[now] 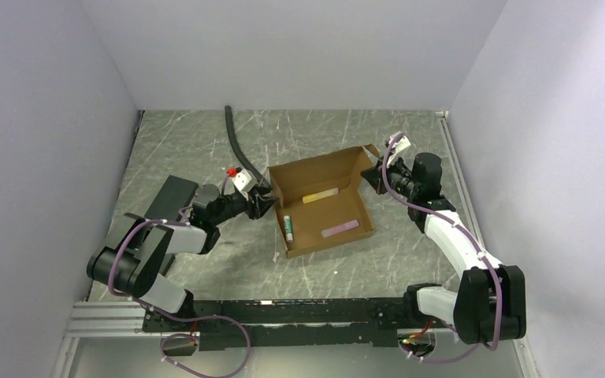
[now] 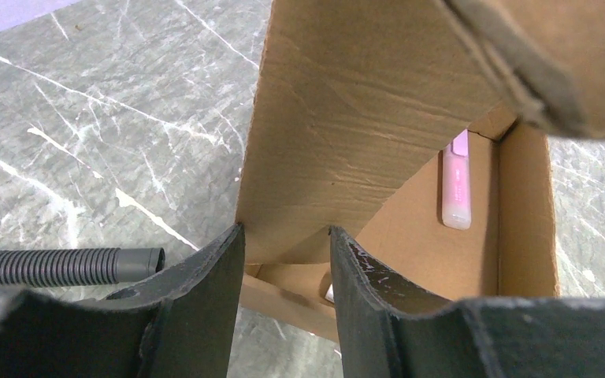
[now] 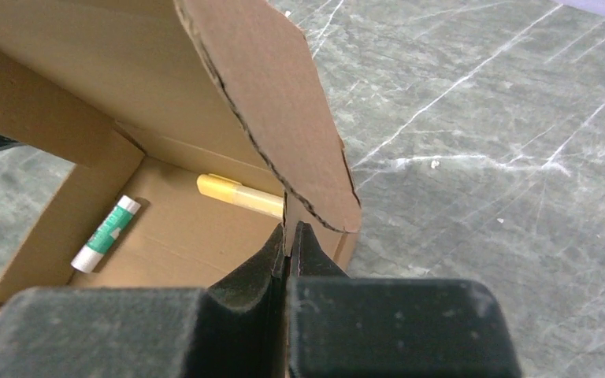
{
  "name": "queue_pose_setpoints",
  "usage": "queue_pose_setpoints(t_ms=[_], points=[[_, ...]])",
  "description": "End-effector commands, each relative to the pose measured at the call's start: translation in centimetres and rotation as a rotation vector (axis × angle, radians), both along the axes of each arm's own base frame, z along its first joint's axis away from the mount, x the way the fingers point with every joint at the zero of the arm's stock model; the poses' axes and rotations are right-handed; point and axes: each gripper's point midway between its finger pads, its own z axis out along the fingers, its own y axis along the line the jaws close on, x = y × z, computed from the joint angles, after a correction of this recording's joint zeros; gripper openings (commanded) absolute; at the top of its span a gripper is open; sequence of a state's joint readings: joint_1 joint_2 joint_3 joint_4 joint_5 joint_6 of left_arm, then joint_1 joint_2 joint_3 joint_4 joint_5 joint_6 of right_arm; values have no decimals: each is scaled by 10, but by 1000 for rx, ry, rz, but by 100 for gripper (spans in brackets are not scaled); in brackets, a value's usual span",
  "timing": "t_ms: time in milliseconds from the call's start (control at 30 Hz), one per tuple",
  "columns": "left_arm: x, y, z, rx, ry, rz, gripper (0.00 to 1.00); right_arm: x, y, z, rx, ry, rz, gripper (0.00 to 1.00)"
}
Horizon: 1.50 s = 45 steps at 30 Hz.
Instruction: Fold the paper box
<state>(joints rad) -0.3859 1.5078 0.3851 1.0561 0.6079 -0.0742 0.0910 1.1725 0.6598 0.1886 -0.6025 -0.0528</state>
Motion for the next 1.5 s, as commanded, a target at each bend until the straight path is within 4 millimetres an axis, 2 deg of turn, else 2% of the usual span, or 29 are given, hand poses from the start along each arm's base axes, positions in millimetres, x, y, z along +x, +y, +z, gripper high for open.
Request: queue_pose_setpoints(t_ms=[0, 167, 400, 600, 867, 1200, 1367, 1467], points=[[-4, -8, 9, -24, -16, -44, 48, -14, 27, 18, 98, 55, 96, 0], [-4, -8, 8, -23, -12, -46, 48, -16, 31, 13, 101, 92, 101, 0], [-5, -7, 9, -16, -17, -44, 48, -35, 28, -21, 12, 145, 140, 0], [-7, -7, 11, -23, -18, -46, 48, -56, 14, -52, -113, 194, 156, 0], [-21, -2, 14, -43, 3, -41, 50, -67, 1, -73, -228, 185, 166, 0], [-48, 19, 18, -61, 51, 35, 56, -63, -8, -84, -277, 184, 134, 0], [-59, 24, 17, -88, 114, 80, 56, -60, -8, -84, -273, 181, 126, 0], [-63, 26, 10, -92, 204, 103, 58, -60, -9, -85, -281, 183, 130, 0]])
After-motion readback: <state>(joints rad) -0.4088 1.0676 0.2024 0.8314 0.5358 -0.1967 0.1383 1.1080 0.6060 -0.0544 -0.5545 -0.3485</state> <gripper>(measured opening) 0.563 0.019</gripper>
